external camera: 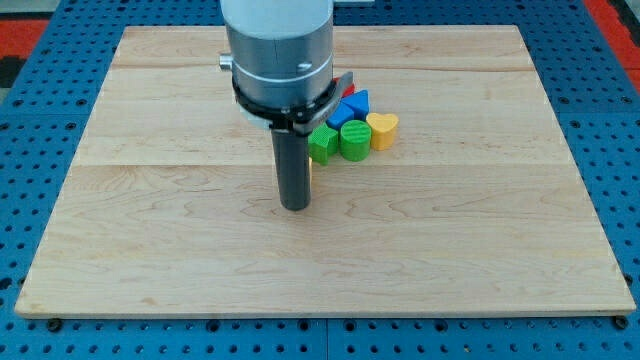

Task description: Push the yellow hexagon into the group of blocks

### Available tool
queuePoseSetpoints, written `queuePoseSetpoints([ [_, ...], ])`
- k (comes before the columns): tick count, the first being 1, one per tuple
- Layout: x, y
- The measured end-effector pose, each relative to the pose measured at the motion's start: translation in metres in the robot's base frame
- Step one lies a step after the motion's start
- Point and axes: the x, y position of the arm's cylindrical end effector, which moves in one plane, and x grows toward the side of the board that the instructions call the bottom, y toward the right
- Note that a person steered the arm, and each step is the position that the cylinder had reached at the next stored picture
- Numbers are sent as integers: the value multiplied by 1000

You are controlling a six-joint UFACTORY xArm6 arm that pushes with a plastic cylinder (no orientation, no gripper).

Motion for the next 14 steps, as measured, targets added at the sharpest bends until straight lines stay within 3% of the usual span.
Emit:
queuePoseSetpoints([
  [1, -34, -2],
  [3, -46, -3],
  [4, 7, -2],
  [5, 12, -42],
  [6, -21, -73],
  [8, -81, -62],
  [9, -71, -39],
  [10, -24, -37],
  [14, -34, -35],
])
